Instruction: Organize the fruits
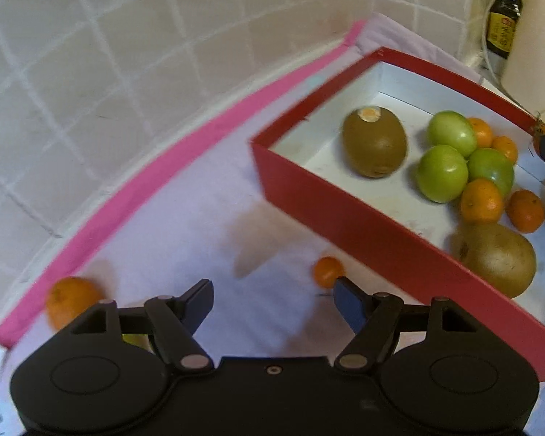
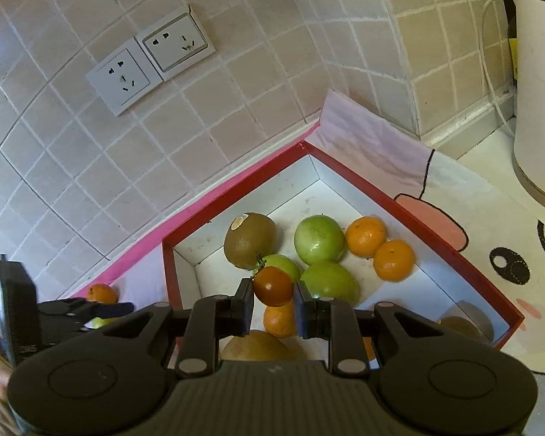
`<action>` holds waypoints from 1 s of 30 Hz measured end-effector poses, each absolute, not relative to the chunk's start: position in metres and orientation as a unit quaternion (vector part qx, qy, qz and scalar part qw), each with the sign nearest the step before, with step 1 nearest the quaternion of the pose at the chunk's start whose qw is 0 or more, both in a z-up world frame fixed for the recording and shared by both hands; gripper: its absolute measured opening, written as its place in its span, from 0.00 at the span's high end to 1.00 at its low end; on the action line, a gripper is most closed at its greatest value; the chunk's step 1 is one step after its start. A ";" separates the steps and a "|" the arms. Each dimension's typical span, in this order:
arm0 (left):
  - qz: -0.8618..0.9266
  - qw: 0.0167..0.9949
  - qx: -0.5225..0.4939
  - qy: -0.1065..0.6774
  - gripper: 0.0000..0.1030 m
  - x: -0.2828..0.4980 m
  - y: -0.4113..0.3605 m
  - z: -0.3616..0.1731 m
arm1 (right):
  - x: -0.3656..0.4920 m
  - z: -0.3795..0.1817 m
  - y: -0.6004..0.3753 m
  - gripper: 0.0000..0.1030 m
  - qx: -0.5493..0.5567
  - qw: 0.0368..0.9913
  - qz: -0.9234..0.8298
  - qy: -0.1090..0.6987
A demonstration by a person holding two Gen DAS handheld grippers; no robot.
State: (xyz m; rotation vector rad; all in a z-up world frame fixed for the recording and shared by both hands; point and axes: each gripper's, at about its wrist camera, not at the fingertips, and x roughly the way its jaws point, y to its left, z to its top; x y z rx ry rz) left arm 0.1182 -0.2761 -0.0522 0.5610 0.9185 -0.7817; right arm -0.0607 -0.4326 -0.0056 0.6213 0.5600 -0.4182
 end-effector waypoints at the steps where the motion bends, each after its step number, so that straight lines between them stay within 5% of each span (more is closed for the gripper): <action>1: -0.378 0.778 0.246 0.437 0.16 0.122 -0.278 -0.057 | -0.061 -0.006 -0.434 0.76 0.300 0.893 -0.202 0.269; 6: -0.402 0.765 0.175 0.472 0.17 0.134 -0.278 -0.074 | -0.067 -0.009 -0.440 0.76 0.306 0.891 -0.209 0.262; 9: -0.388 0.780 0.208 0.444 0.33 0.124 -0.282 -0.075 | -0.072 -0.011 -0.444 0.76 0.311 0.889 -0.216 0.257; 12: -0.382 0.793 0.220 0.421 0.65 0.118 -0.283 -0.071 | -0.075 -0.013 -0.448 0.76 0.314 0.888 -0.221 0.253; 14: -0.387 0.794 0.210 0.419 0.76 0.121 -0.282 -0.070 | -0.076 -0.014 -0.449 0.76 0.316 0.887 -0.223 0.252; 30: -0.414 0.813 0.162 0.376 0.76 0.116 -0.292 0.007 | -0.080 0.001 -0.458 0.76 0.293 0.890 -0.240 0.253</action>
